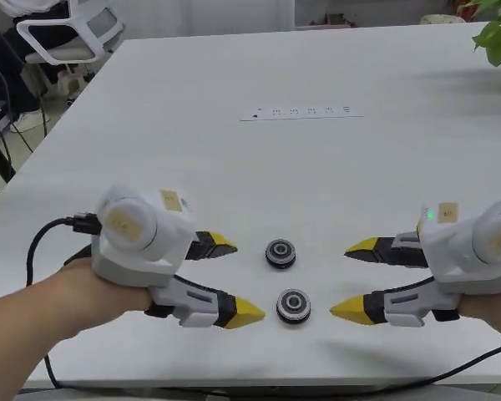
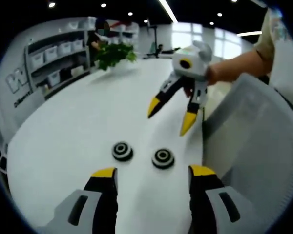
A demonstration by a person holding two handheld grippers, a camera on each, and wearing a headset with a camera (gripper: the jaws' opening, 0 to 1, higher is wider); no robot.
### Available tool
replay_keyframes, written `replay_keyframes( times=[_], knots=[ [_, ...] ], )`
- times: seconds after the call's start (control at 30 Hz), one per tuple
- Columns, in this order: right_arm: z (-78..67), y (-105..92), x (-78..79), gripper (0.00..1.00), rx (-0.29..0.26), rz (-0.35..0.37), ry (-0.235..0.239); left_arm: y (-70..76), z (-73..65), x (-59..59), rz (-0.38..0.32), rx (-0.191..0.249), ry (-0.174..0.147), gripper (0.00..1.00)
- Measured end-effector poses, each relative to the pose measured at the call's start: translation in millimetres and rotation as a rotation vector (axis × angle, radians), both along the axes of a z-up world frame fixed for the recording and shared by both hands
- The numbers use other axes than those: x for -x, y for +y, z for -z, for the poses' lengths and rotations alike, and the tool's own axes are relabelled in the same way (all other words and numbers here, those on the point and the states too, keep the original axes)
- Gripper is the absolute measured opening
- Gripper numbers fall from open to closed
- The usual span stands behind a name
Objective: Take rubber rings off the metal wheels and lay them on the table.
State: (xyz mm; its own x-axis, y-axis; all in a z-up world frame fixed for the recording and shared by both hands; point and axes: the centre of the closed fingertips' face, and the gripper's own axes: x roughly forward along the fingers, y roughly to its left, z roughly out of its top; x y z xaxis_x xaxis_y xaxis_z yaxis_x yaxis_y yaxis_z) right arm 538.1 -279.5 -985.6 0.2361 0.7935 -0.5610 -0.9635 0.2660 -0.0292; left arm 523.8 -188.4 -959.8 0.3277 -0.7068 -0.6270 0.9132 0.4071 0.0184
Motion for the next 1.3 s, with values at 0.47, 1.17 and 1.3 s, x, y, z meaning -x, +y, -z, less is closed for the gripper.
replay_keyframes(
  times=[0.47,1.17,1.3],
  knots=[
    [10.3,8.2,6.1,0.44,0.0,-0.045,0.027,-16.4,12.5,2.9,0.044,0.009,0.04,0.5],
    [16.6,19.5,11.8,0.42,0.004,-0.078,0.05,-33.4,26.0,3.9,0.07,0.021,0.082,0.34],
    [17.5,20.8,13.2,0.42,0.006,-0.082,0.054,-36.7,26.5,3.3,0.072,0.024,0.078,0.32]
  ],
)
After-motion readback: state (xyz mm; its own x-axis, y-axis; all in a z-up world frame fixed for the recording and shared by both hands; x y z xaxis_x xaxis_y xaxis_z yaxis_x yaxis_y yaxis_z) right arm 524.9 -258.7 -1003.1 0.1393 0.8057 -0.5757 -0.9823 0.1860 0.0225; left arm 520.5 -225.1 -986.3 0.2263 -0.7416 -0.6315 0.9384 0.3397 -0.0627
